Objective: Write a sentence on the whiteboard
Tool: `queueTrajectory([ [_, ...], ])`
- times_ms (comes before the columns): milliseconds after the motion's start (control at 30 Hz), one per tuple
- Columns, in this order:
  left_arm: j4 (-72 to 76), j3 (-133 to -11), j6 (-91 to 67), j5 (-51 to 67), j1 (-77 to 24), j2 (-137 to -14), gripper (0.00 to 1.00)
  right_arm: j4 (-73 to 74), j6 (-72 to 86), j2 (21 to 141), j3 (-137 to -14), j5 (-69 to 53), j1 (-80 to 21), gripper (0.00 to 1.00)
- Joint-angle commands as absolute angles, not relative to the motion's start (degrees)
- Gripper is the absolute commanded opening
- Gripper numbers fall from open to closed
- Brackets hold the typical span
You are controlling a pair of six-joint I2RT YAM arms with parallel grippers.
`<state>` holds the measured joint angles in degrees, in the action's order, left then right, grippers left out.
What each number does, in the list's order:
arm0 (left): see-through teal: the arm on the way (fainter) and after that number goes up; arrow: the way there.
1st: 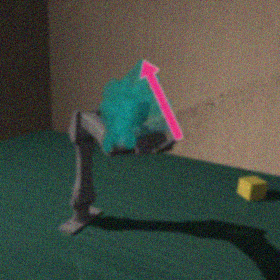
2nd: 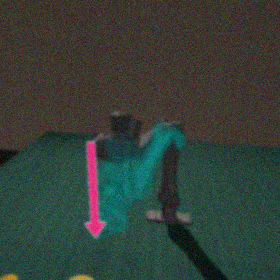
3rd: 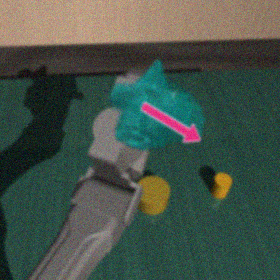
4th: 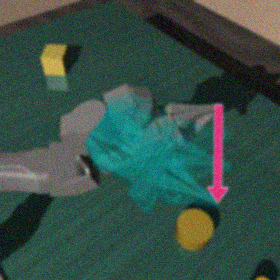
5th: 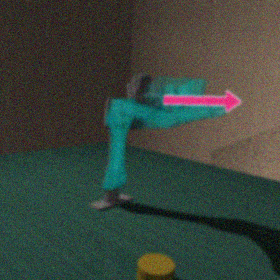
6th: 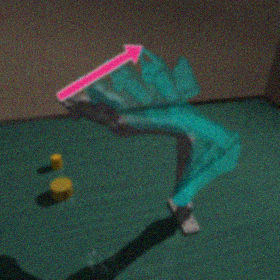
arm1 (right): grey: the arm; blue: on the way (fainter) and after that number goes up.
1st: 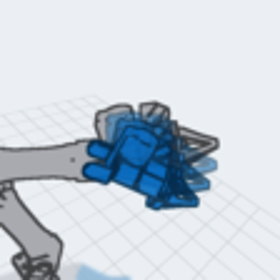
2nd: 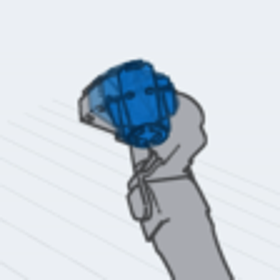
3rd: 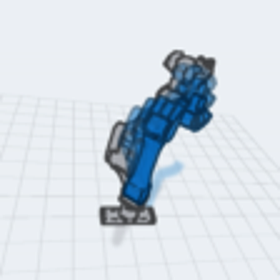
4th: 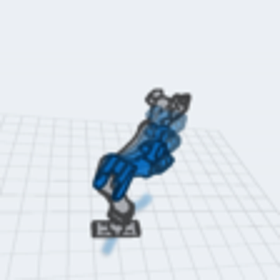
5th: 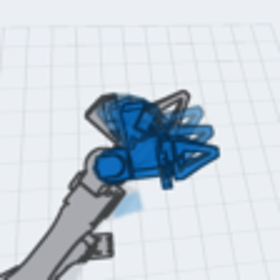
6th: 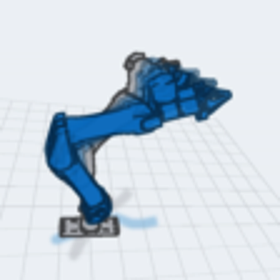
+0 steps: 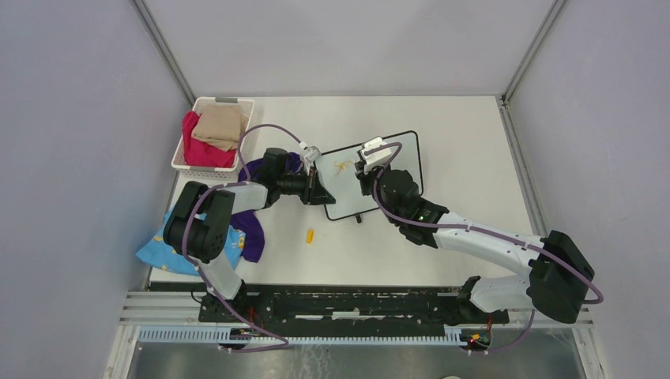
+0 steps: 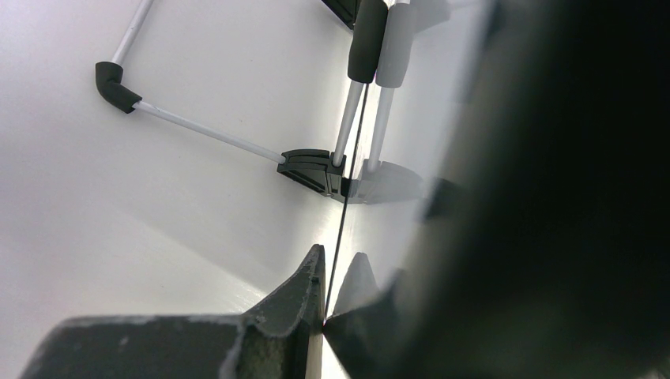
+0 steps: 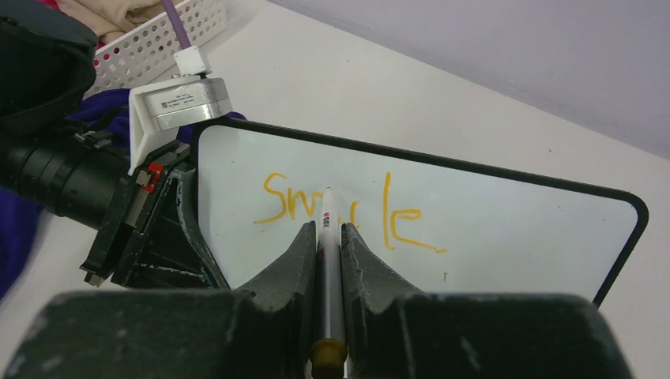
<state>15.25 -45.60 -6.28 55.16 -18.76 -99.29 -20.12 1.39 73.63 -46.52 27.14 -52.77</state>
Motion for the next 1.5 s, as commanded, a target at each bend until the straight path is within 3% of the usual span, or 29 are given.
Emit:
queueTrajectory([
  [0,9.67,-45.62,-2.28,50.3,-19.95,-101.3,0.18,-23.61,0.43,74.79,-49.39,30.79,-52.82,0.0],
  [1467,8.53,-45.97,-1.49,49.39,-20.16,-101.73,0.18,-24.73,2.05,76.45,-47.55,28.74,-49.54,0.0],
])
